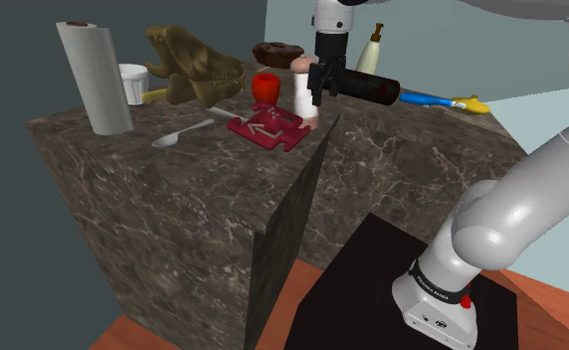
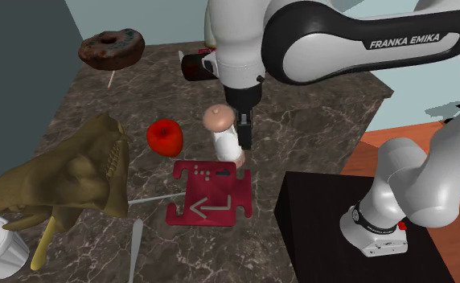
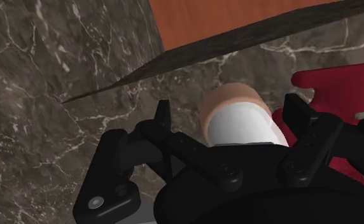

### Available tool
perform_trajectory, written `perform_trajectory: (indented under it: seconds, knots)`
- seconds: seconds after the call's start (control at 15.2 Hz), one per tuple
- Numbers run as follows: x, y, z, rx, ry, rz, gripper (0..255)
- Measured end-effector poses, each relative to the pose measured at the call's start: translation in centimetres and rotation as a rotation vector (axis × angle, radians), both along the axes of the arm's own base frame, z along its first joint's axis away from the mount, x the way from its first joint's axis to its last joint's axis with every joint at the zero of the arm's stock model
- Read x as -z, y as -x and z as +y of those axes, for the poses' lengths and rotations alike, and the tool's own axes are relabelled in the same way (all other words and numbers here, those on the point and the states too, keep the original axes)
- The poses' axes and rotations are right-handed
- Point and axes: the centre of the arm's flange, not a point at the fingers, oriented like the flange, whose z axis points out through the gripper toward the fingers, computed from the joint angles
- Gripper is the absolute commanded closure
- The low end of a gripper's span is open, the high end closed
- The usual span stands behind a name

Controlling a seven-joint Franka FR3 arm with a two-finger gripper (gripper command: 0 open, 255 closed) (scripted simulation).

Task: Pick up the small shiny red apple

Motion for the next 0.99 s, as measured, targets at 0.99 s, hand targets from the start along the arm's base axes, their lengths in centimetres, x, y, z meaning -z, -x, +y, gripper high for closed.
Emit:
perform_trajectory:
  seconds: [0.99]
  knots:
    - [-0.7, -17.6, 1.4, 0.030, 0.051, 0.021, 0]
